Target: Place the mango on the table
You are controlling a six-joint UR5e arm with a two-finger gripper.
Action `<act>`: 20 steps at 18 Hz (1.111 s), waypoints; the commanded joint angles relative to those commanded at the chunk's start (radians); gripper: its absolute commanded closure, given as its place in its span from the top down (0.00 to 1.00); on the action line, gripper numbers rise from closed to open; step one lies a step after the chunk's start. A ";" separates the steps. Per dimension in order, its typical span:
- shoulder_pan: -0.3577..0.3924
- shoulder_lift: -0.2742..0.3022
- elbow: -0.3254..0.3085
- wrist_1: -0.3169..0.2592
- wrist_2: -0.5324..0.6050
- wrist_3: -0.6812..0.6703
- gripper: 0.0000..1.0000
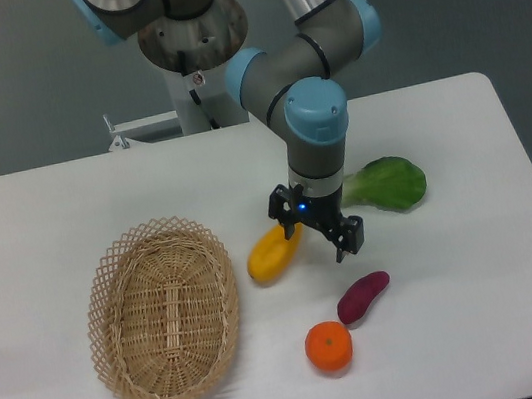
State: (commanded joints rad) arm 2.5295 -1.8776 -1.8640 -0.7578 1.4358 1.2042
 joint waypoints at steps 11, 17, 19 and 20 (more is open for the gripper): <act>0.064 0.003 0.256 -0.187 0.000 0.047 1.00; 0.138 0.009 0.350 -0.354 -0.002 0.204 1.00; 0.155 0.011 0.364 -0.373 -0.002 0.253 1.00; 0.167 0.012 0.365 -0.382 -0.003 0.276 1.00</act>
State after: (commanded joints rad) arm 2.6966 -1.8653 -1.4987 -1.1397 1.4328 1.4801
